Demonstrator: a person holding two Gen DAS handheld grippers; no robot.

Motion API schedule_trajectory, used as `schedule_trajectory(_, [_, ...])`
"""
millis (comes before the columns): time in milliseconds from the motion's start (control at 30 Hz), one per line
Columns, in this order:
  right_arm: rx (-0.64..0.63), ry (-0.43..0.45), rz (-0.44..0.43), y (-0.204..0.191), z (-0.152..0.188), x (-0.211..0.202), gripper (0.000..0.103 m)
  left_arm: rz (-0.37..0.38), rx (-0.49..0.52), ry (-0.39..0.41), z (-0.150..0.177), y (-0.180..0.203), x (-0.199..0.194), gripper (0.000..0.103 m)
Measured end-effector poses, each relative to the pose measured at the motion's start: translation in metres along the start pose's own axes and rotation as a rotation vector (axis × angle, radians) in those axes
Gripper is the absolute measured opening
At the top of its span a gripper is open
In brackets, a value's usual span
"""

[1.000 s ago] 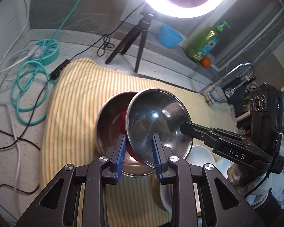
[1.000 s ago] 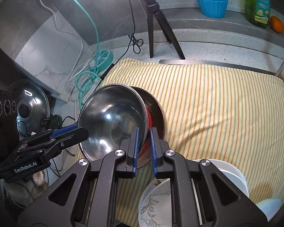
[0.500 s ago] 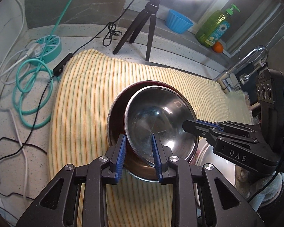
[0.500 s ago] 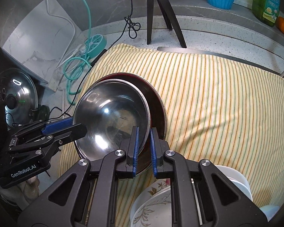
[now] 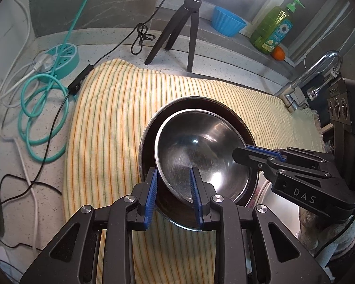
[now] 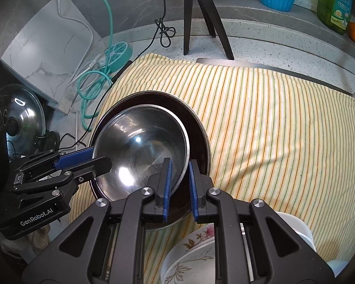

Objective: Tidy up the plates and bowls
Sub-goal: 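Lift the red steel bowl and lower it to nest with the silver bowl, then open both grippers and lift away from the nested bowls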

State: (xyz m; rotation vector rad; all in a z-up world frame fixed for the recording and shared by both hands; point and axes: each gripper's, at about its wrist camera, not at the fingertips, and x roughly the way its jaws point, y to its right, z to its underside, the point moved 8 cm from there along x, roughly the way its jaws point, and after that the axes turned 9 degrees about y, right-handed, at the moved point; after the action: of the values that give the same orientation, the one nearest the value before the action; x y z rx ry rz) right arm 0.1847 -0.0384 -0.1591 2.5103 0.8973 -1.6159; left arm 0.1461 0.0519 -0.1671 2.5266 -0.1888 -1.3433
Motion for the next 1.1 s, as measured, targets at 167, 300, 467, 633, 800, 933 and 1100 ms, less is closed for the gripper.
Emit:
schedule_trajectory(167, [0.001, 0.024, -0.013, -0.002, -0.003, -0.006, 0.034, 0.001, -0.005, 0.003, -0.002, 0.0, 0.0, 0.028])
schedule_trajectory(300, [0.0, 0.034, -0.024, -0.004, -0.005, -0.01, 0.035, 0.007, -0.011, 0.016, -0.005, 0.0, -0.003, 0.032])
schedule_trajectory(467, [0.019, 0.049, -0.039, -0.004, -0.007, -0.016, 0.04, 0.022, -0.016, 0.032, -0.008, 0.003, -0.009, 0.032])
schedule_trajectory(633, [0.033, 0.08, -0.055, -0.002, -0.009, -0.03, 0.048, 0.035, -0.017, 0.057, -0.013, 0.008, -0.019, 0.032])
schedule_trajectory(800, [0.056, 0.112, -0.061, 0.005, -0.007, -0.051, 0.057, 0.045, 0.005, 0.086, -0.015, 0.022, -0.032, 0.04])
schedule_trajectory(933, [0.068, 0.145, -0.057, 0.014, -0.003, -0.073, 0.065, 0.056, 0.045, 0.103, -0.013, 0.04, -0.041, 0.042])
schedule_trajectory(1100, [0.07, 0.181, -0.024, 0.034, 0.005, -0.102, 0.075, 0.065, 0.107, 0.128, -0.008, 0.061, -0.05, 0.051])
